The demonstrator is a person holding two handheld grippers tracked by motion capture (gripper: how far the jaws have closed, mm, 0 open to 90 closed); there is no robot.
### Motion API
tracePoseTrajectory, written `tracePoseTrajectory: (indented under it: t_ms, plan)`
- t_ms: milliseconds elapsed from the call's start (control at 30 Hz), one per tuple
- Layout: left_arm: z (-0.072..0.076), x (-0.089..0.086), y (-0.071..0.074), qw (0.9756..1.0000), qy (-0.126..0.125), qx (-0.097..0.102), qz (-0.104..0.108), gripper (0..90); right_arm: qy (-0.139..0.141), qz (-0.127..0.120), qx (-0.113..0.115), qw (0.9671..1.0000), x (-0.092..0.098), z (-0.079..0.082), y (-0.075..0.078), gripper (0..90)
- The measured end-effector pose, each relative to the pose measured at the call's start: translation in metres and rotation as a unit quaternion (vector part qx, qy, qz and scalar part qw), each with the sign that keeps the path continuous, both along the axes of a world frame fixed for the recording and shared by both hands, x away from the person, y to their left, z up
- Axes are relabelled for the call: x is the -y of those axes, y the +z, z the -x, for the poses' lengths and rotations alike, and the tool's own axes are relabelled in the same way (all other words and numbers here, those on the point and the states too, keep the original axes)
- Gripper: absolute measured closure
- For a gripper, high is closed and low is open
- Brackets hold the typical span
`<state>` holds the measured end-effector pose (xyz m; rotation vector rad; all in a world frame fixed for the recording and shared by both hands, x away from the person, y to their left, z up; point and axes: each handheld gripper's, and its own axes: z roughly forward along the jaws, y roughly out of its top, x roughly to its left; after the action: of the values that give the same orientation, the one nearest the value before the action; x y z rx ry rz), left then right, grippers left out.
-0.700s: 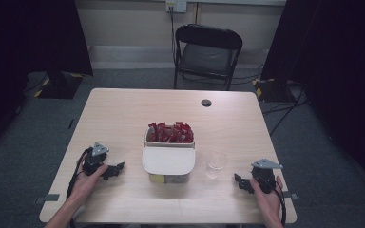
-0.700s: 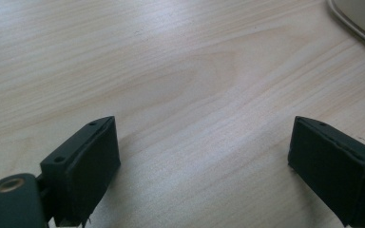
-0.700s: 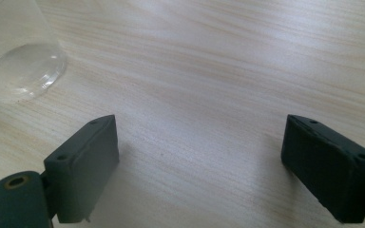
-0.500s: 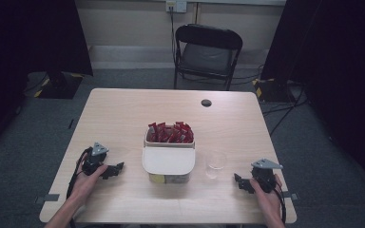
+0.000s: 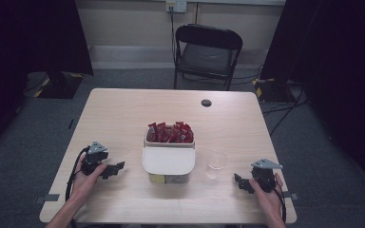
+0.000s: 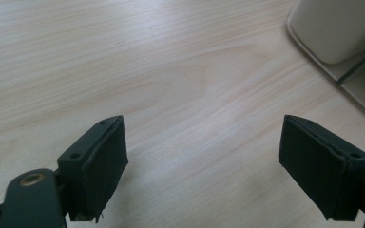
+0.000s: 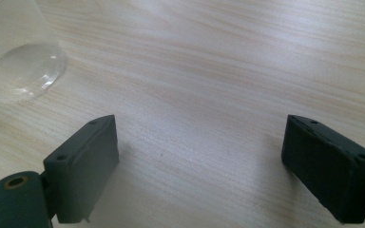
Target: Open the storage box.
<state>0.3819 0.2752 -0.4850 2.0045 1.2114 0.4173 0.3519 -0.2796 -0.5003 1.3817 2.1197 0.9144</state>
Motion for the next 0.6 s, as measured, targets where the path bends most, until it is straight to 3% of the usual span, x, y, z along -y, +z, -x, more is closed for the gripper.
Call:
tracePoseTrajectory:
  t_ms: [200, 600]
  plan:
    - [0.009, 0.002, 0.006, 0.9997, -0.012, 0.005, 0.019, 16.0, 0.0, 0.0, 0.0, 1.0, 0.0, 0.0, 0.0, 11.5]
    - [0.021, 0.015, 0.015, 0.9974, -0.061, 0.021, 0.032, 15.9, 0.001, 0.0, 0.0, 1.0, 0.0, 0.0, 0.0, 11.5]
